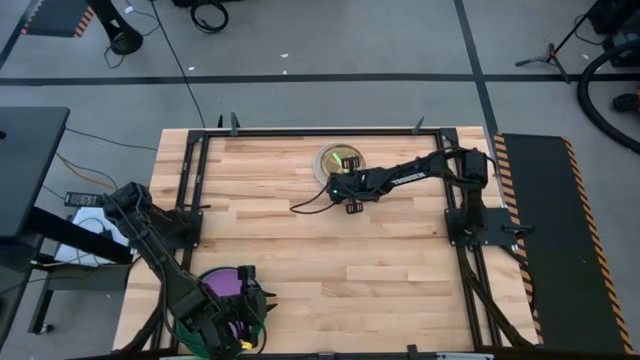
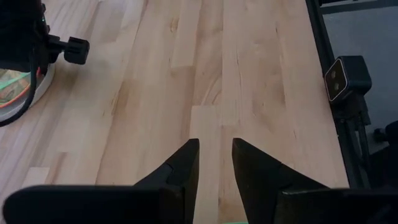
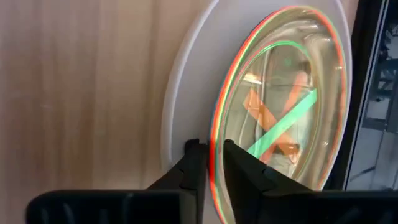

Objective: Stack plastic plates
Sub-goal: Stack the stacked plates on top of the white plate, then stack the stacked plates on top of the purple plates

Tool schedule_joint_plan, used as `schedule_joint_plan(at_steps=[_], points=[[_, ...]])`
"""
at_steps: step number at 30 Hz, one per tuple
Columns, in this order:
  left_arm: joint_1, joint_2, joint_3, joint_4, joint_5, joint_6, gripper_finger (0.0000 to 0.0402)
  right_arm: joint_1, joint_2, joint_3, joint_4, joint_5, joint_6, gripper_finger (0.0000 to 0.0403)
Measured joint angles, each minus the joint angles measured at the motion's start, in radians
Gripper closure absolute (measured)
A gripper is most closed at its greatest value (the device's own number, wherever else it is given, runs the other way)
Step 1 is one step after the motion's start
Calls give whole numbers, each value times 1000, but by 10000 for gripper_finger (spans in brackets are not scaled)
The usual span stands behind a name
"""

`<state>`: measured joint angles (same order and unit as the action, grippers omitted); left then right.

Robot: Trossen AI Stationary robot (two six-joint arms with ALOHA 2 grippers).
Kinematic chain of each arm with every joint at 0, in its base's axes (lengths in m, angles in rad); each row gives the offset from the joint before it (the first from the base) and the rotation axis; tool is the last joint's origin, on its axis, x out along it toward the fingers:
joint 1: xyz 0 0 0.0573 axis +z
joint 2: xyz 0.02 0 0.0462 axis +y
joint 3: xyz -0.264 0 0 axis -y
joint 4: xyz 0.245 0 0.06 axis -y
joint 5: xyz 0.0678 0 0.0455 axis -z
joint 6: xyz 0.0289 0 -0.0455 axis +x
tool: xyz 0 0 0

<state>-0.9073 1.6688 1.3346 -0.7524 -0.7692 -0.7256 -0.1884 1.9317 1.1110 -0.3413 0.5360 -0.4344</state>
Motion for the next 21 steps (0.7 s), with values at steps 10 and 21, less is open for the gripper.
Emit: schedule_joint_plan(at_steps=[10,21], points=[[0,0,0,1,9,-4,296,40,-118,0,-12,-18,47,271],[-14,0,0,1,14,-4,296,2,-151,-1,-13,-214,282,240]])
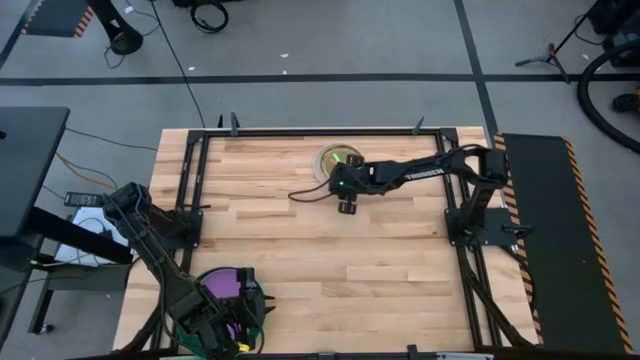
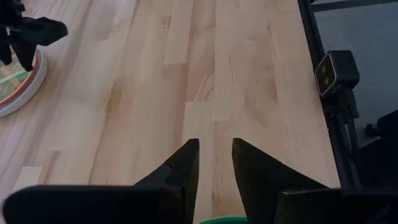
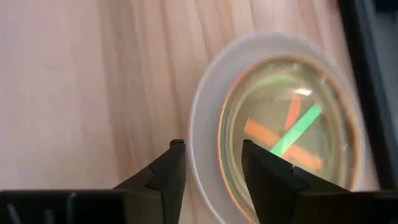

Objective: Stack plastic plates
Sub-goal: Stack the stacked plates on top of the purple plates

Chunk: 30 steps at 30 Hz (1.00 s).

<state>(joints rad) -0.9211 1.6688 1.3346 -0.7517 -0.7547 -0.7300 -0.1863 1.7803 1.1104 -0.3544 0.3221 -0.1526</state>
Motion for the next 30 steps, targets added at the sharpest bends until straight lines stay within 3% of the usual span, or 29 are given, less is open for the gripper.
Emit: schedule_joint_plan(at_steps=[6,12,25,30], points=[[0,0,0,0,0,0,296,-28,11,-1,12,-2,47,178],[0,0,0,0,0,0,296,-18,15,0,16,-41,-63,119],[2,0,0,-1,0,8,296,-59,19,-95,67,-33,-26,138],[3,0,0,0,-1,38,296,-67,19,-126,103,-95,-31,157]])
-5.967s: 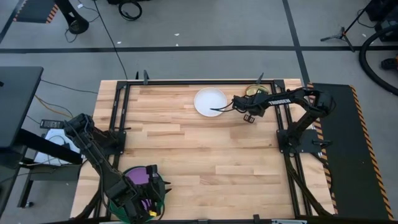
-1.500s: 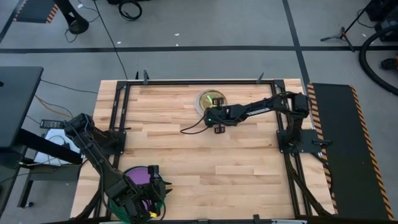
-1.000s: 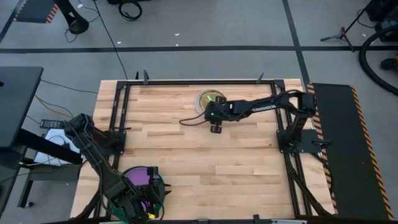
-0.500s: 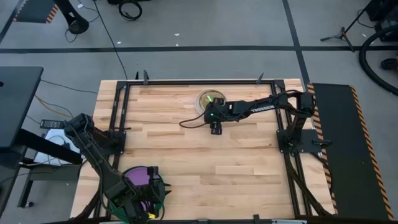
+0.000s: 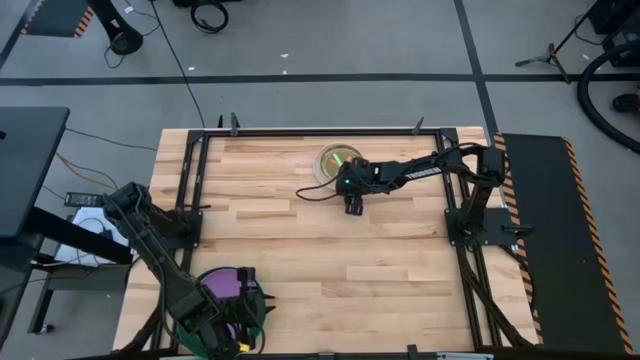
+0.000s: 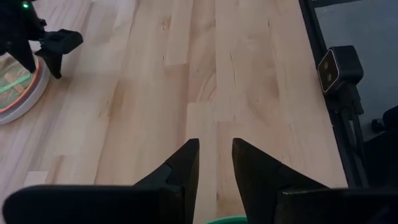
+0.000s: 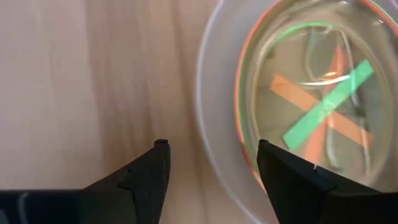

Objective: Stack plastic plates
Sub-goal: Stack the stacked plates on top of the purple plates

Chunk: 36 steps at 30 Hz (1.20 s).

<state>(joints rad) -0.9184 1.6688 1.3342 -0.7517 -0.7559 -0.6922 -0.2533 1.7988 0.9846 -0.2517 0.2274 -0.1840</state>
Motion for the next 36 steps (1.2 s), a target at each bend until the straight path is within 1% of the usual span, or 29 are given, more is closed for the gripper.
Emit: schedule_joint_plan(at_steps=[4,10,14,18,21,24,28,31,36], points=[[18,0,0,0,-5,6,296,-6,0,-16,30,-38,-14,182],[36,0,0,0,-7,21,296,-23,0,-19,28,-46,-21,238],[26,9,-1,-1,-8,78,296,-29,0,-19,26,-15,-11,286],[7,9,-1,23,-8,114,296,-28,0,-19,29,-15,-14,345],[-18,9,-1,60,-9,170,296,-28,0,-19,25,-8,-8,383],[-56,9,-1,76,-9,203,296,-28,-1,-18,28,-8,-10,387],[-124,4,-1,83,-8,233,296,-16,-1,-18,26,-8,-24,375],[-173,-20,-1,85,-18,233,296,-2,-1,-18,28,-8,-41,380],[-245,-46,-1,68,-156,233,296,53,-1,2,46,-11,-21,387]])
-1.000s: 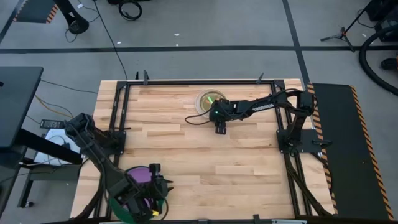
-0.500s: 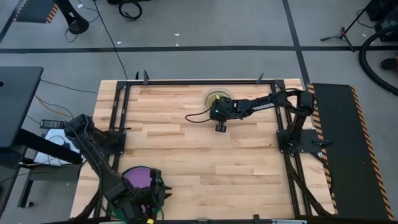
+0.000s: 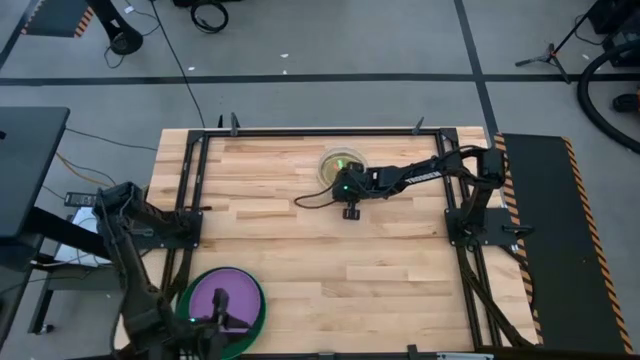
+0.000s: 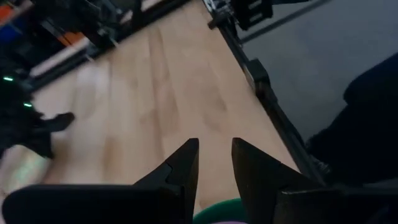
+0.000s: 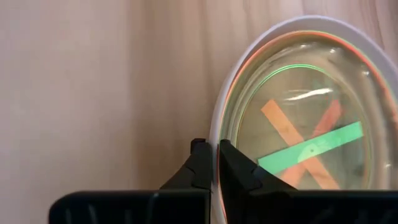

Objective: Stack plastic plates
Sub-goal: Stack the stacked plates on top of the purple plates

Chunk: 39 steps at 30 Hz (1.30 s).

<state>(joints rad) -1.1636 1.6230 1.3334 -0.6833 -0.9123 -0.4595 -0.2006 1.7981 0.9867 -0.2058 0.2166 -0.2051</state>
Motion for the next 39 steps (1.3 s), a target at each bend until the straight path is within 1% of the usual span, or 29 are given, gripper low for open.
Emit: schedule_joint_plan(at_steps=[2,4,6,9,12,14,16,19,21,24,28,29,33,37,39], points=[[-15,-2,0,-18,-31,-11,296,33,0,29,0,-2,-3,387],[-19,-2,0,-41,-37,-45,296,72,0,64,-3,12,-7,387],[-17,-2,0,-79,-38,-130,296,112,1,108,-6,37,-26,387],[-5,-2,0,-203,-35,-321,296,168,1,187,-12,67,-55,387],[5,-2,0,-410,-18,-570,296,221,1,271,-25,78,-87,387],[7,-2,0,-562,17,-737,296,254,1,320,-26,77,-101,387],[7,-2,0,-694,70,-873,296,283,1,359,-26,77,-106,387],[-7,-2,0,-823,151,-1000,296,321,1,387,-27,77,-117,387],[-21,-3,0,-857,200,-1038,296,342,1,390,-27,77,-132,387],[-38,-22,0,-862,283,-1052,296,370,2,390,-27,76,-137,387],[-45,-72,0,-875,361,-1080,296,414,33,390,28,62,-140,387],[-44,-88,0,-883,371,-1082,296,425,46,390,79,52,-146,387],[-29,-159,1,-887,382,-1068,301,471,100,407,173,29,-176,387],[-5,-223,2,-887,369,-1018,313,506,181,480,160,22,-204,382],[10,-243,1,-889,348,-972,316,521,219,525,118,24,-215,380]])
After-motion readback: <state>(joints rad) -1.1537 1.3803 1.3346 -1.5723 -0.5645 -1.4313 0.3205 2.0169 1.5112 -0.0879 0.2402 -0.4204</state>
